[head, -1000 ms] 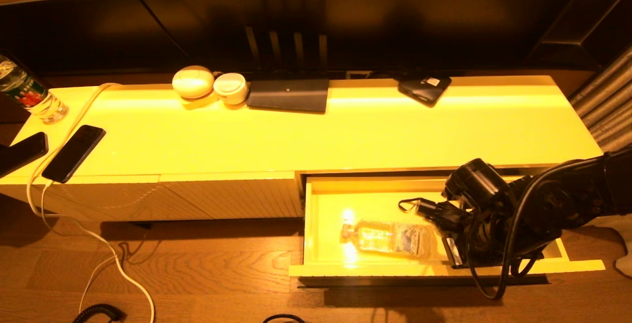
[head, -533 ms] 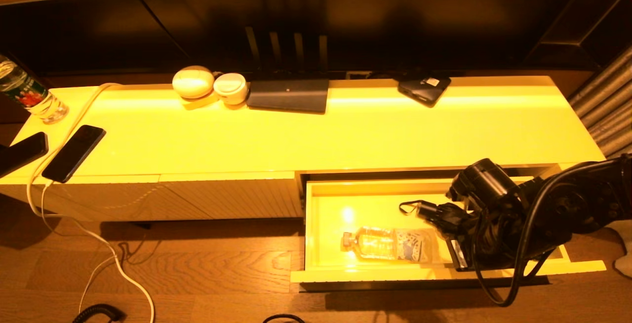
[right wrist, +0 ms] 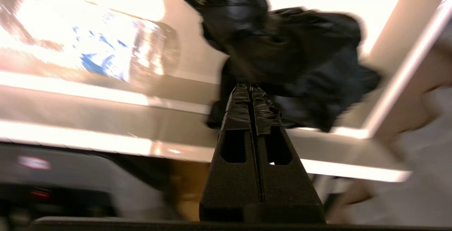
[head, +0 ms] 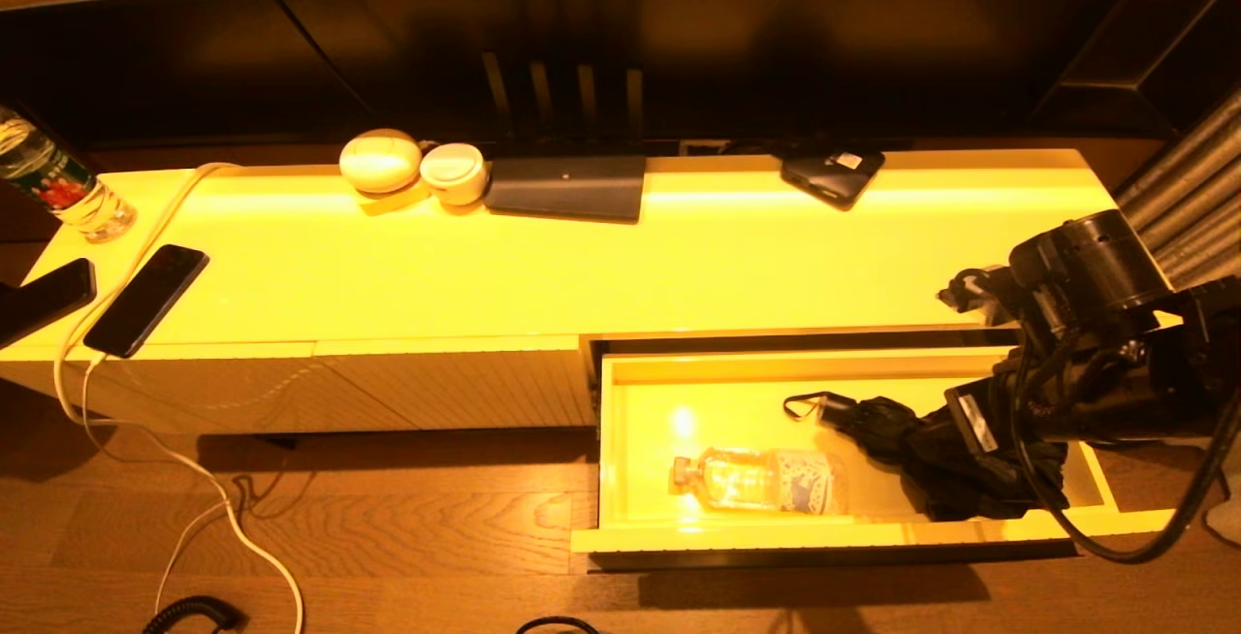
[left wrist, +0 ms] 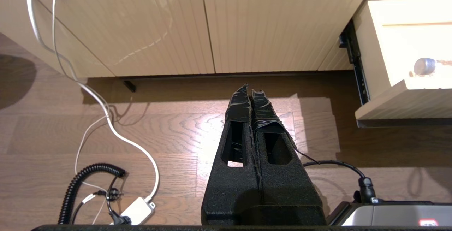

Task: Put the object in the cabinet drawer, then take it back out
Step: Open the drawer

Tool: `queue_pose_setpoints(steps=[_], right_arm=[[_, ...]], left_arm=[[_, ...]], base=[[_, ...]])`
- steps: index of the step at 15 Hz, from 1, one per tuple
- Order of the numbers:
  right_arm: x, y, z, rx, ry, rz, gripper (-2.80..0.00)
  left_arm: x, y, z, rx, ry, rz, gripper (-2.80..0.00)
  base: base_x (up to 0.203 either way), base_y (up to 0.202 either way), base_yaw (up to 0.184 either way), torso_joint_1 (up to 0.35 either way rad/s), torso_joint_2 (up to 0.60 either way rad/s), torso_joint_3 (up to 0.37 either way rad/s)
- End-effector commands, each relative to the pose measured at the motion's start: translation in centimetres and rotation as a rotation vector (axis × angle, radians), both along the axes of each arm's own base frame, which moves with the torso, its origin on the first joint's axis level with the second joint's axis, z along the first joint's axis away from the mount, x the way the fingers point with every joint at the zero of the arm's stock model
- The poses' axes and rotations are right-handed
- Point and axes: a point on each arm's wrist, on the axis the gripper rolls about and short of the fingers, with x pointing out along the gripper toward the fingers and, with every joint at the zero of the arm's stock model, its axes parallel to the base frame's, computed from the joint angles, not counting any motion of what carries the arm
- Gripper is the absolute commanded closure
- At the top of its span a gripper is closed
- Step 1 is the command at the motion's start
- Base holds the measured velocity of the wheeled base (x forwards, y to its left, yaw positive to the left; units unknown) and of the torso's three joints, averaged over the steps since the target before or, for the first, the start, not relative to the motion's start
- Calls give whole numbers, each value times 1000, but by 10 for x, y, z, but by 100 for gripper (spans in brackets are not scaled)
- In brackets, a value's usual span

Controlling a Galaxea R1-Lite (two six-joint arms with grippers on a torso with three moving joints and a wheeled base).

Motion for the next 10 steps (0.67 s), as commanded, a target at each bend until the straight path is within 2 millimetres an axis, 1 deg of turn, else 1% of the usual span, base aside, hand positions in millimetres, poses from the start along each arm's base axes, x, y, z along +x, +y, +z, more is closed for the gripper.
queue_pose_setpoints(steps=[1, 3, 4, 6, 7, 8, 10], right_arm=[[-20, -19, 18, -190, -45, 148, 0], [-30, -41, 22, -454, -17, 365, 0], [-34, -52, 24, -556, -4, 471, 0], [-39, -63, 26, -757, 14, 707, 0], [-39, -66, 25, -834, 24, 806, 0], [-38, -69, 22, -874, 49, 894, 0], [-38, -69, 15, -886, 90, 1016, 0]], left_arm=[[0, 0, 0, 0, 1, 0, 0], [0, 0, 0, 0, 1, 0, 0], [0, 0, 0, 0, 1, 0, 0], [0, 0, 0, 0, 1, 0, 0], [0, 0, -1, 0, 2, 0, 0], [0, 0, 0, 0, 1, 0, 0], [0, 0, 0, 0, 1, 0, 0]], base=[[0, 0, 0, 0, 0, 0], [0, 0, 0, 0, 0, 0], [0, 0, 0, 0, 0, 0], [0, 0, 0, 0, 0, 0], [0, 0, 0, 0, 0, 0], [0, 0, 0, 0, 0, 0], [0, 0, 0, 0, 0, 0]])
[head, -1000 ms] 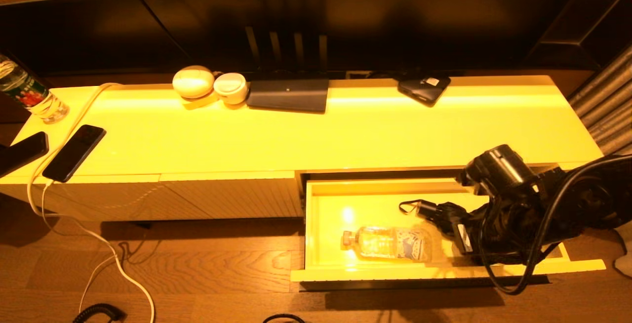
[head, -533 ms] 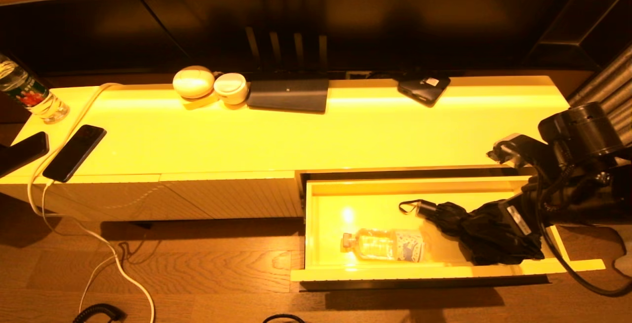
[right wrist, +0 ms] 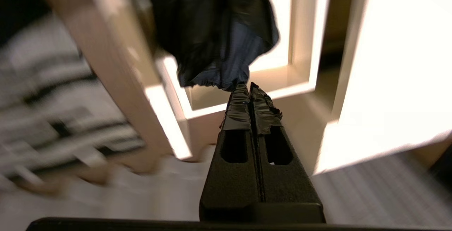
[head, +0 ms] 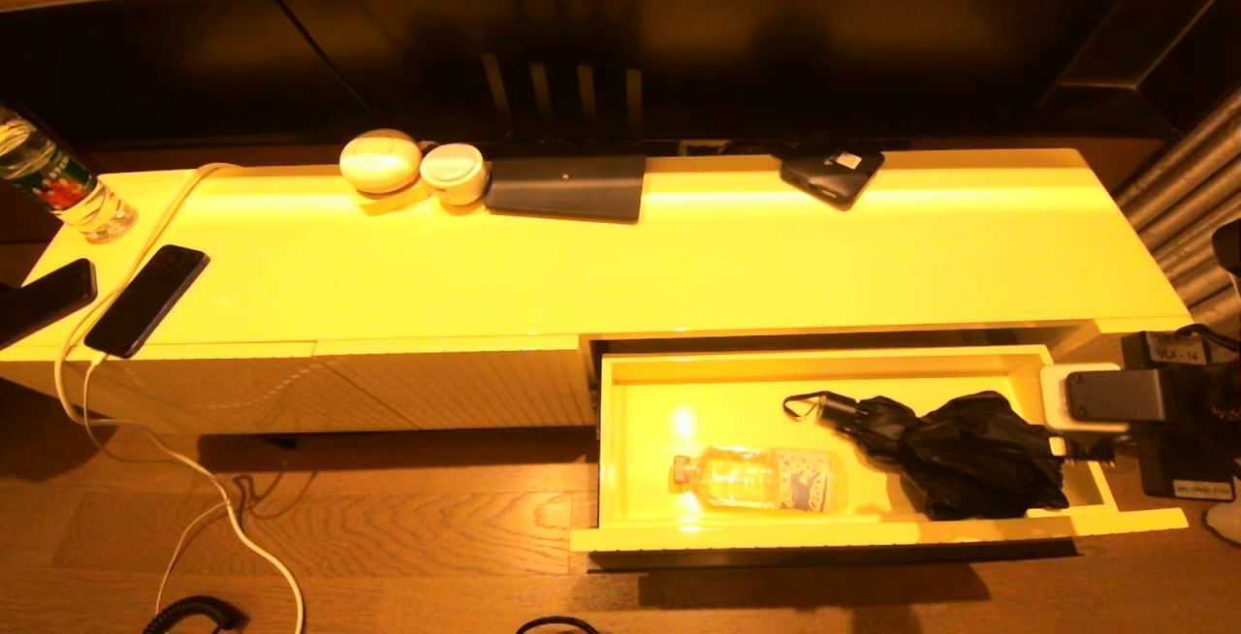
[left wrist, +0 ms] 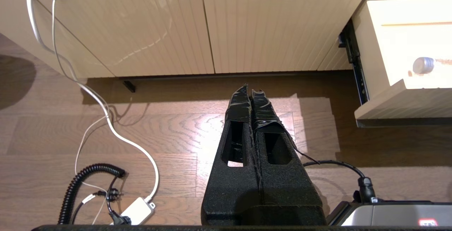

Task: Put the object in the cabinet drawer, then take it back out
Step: Open the drawer

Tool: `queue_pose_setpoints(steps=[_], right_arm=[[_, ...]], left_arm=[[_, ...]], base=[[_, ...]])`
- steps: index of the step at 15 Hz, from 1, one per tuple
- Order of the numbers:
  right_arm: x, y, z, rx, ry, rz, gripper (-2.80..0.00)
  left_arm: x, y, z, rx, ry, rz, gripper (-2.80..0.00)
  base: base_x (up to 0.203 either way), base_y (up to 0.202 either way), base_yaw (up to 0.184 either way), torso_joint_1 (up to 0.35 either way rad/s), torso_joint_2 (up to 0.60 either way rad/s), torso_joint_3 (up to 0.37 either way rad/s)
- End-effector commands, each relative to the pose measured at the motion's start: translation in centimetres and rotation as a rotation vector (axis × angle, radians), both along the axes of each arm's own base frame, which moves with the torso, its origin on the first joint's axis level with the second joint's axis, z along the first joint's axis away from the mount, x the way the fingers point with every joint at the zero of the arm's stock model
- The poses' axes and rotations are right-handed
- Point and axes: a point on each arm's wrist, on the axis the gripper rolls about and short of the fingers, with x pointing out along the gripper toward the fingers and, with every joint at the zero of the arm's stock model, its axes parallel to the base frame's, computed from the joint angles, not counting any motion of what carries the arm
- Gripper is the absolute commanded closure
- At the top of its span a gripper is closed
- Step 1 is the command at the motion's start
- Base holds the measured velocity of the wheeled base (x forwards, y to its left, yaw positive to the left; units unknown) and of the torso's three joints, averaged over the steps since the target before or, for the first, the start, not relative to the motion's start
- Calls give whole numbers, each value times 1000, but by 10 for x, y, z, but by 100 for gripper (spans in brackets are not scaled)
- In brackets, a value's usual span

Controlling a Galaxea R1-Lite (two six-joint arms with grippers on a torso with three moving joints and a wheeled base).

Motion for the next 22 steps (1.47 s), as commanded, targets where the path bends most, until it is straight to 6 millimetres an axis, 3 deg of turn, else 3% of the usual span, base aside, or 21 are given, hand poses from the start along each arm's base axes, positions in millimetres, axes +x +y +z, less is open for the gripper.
queue_pose_setpoints(steps=[1, 8, 9, 22], right_arm=[[3, -2, -5, -126, 45, 190, 0], [25, -18, -25, -133, 241, 281, 0], [30, -18, -26, -115, 244, 285, -280], [76, -20, -51, 116, 320, -4, -280]], left_arm=[[0, 0, 0, 0, 1, 0, 0], [0, 0, 0, 0, 1, 0, 0], [0, 0, 0, 0, 1, 0, 0], [0, 0, 0, 0, 1, 0, 0]], base=[[0, 0, 0, 0, 0, 0], [0, 0, 0, 0, 0, 0], [0, 0, 0, 0, 0, 0], [0, 0, 0, 0, 0, 0]])
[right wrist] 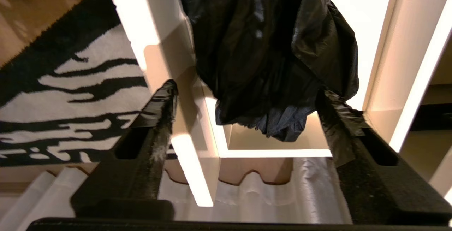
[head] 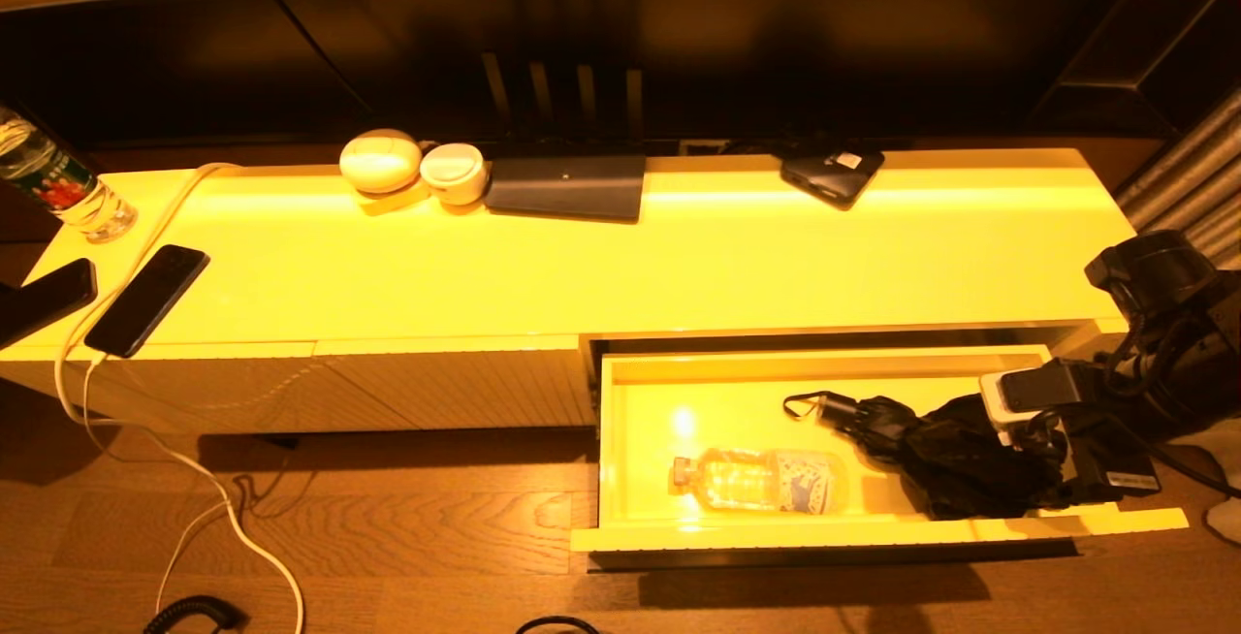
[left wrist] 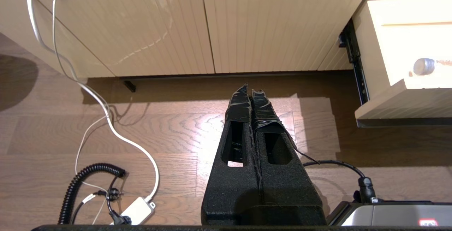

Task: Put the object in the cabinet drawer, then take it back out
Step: Open the drawer, then take the umbrella out of the drawer and put it on the table

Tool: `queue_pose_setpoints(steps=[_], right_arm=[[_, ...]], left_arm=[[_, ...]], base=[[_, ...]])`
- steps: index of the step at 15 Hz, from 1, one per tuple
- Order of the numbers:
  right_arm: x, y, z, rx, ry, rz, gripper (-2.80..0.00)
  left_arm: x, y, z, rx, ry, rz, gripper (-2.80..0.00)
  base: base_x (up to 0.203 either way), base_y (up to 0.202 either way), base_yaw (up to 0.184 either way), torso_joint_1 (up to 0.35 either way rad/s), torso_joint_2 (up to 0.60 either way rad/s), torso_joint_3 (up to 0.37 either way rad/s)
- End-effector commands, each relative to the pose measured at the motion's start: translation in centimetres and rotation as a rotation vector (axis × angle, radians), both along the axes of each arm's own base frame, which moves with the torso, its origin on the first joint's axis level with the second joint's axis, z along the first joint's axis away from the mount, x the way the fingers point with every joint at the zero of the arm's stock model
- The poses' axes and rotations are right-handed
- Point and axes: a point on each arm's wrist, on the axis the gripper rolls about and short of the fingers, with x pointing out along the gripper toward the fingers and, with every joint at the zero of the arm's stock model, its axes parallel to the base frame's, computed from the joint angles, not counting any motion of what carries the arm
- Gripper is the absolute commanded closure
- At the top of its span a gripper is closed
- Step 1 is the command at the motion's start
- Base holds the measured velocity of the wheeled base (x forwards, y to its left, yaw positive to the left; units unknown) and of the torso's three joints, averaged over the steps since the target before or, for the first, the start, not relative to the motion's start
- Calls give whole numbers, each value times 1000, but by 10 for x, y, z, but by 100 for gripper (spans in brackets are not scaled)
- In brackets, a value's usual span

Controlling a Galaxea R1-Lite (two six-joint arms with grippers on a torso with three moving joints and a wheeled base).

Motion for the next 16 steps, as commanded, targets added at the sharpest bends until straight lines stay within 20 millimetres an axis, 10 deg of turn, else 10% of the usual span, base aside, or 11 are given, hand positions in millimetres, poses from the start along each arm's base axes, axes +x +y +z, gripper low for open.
queue_pose_setpoints(steps=[1, 16], right_arm=[[10, -1, -12, 6, 38, -1, -280], [48, -13, -29, 64, 61, -90, -280]], left_arm=[[0, 0, 0, 0, 1, 0, 0], [0, 0, 0, 0, 1, 0, 0]], base=[[0, 0, 0, 0, 0, 0], [0, 0, 0, 0, 0, 0]])
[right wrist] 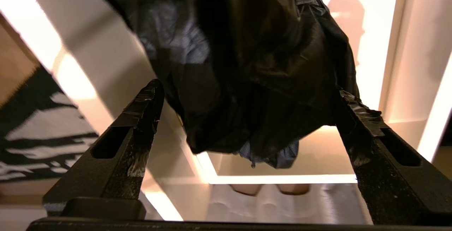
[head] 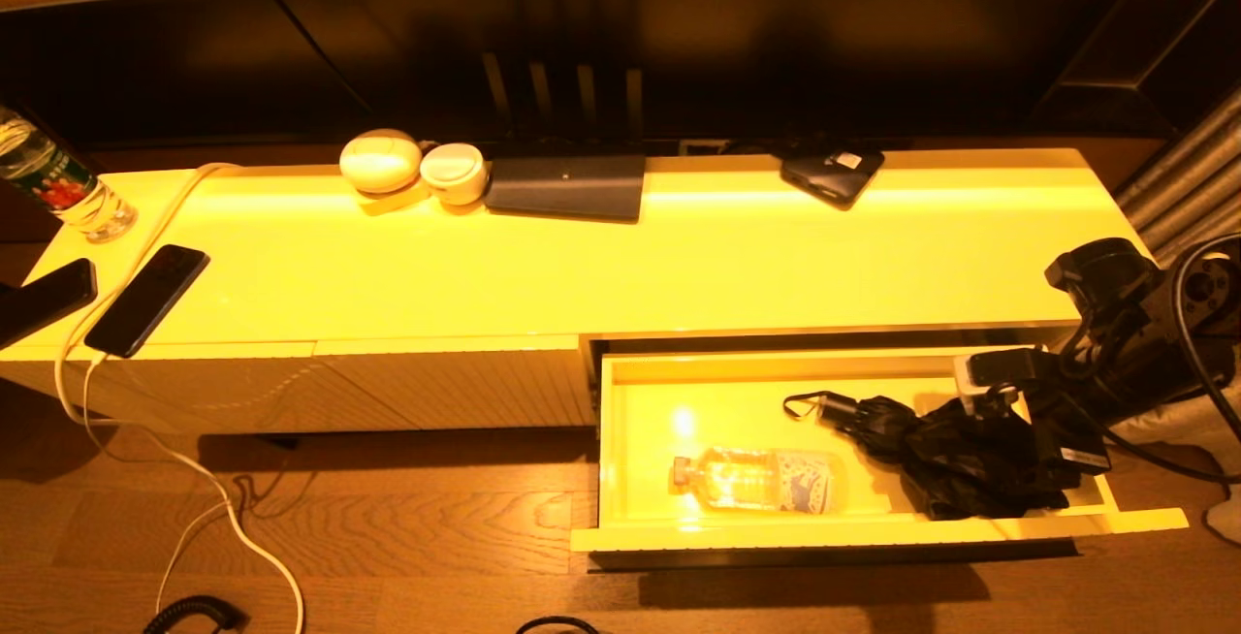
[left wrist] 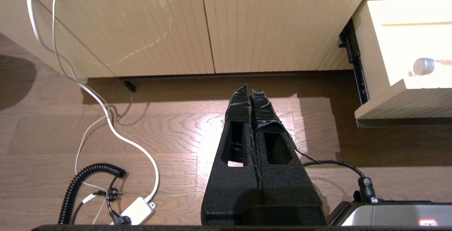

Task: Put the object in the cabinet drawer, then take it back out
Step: Take the umbrella out of the drawer and put it on the table

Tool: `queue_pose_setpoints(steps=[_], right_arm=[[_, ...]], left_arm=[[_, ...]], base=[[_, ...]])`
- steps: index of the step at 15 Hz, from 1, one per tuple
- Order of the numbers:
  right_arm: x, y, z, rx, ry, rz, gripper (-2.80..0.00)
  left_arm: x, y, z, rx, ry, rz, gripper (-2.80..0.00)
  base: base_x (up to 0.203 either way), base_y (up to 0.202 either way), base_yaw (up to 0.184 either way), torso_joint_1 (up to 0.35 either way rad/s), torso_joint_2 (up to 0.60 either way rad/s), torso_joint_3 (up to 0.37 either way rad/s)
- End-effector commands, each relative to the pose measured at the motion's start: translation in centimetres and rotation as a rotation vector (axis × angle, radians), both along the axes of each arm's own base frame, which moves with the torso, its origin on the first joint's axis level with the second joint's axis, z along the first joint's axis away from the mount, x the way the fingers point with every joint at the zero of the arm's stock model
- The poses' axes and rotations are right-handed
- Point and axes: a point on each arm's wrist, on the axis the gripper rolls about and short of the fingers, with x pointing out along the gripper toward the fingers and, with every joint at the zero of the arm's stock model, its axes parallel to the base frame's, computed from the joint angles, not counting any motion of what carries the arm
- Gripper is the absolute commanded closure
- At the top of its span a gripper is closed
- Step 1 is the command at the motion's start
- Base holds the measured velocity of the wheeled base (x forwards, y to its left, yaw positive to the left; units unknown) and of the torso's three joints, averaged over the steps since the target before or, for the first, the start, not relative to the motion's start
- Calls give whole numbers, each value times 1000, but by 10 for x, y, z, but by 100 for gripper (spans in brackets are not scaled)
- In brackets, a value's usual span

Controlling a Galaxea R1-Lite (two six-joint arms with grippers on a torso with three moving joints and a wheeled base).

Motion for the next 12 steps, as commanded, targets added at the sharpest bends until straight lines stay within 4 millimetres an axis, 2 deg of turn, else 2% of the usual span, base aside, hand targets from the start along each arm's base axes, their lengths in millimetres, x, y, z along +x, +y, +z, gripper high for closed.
queue_pose_setpoints(steps=[1, 6, 12], right_arm=[[6, 0, -8, 9, 24, -9, -280], [12, 2, -9, 38, 20, -49, -280], [20, 6, -24, 49, 58, -43, -280]], left_arm=[[0, 0, 0, 0, 1, 0, 0], [0, 0, 0, 0, 2, 0, 0], [0, 0, 0, 0, 1, 0, 0]], base=[[0, 0, 0, 0, 0, 0], [0, 0, 0, 0, 0, 0], [0, 0, 0, 0, 0, 0]])
